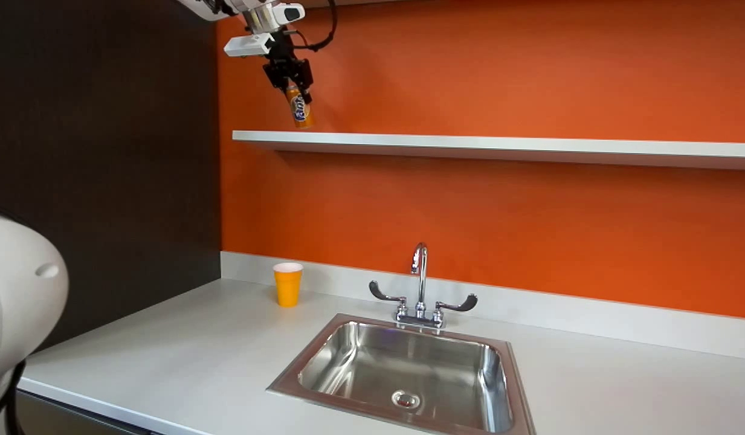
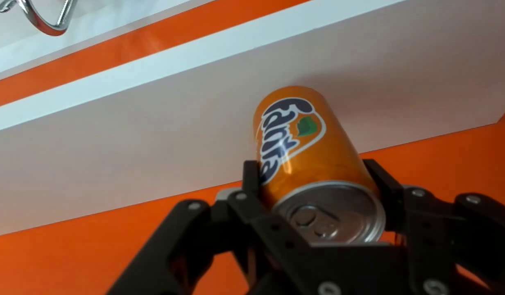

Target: Put the soda can on the shelf

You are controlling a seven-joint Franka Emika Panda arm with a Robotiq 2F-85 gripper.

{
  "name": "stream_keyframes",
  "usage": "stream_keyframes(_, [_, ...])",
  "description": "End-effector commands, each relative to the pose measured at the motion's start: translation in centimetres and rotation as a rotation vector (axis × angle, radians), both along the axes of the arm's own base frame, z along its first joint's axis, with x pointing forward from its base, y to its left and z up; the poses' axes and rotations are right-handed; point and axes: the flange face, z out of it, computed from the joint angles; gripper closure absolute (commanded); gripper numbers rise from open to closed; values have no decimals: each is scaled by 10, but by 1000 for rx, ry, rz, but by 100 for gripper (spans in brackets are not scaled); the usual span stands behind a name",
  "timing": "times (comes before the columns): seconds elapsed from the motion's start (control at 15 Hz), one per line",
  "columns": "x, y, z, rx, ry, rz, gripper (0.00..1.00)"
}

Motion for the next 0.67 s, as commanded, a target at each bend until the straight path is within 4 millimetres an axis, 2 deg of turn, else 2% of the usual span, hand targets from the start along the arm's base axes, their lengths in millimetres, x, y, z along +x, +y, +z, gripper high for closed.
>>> stream_keyframes(0.0, [13,1,8,-16,17,-13,62])
stream_keyframes(0.6, [29,-4,3,-11,73,-48,62])
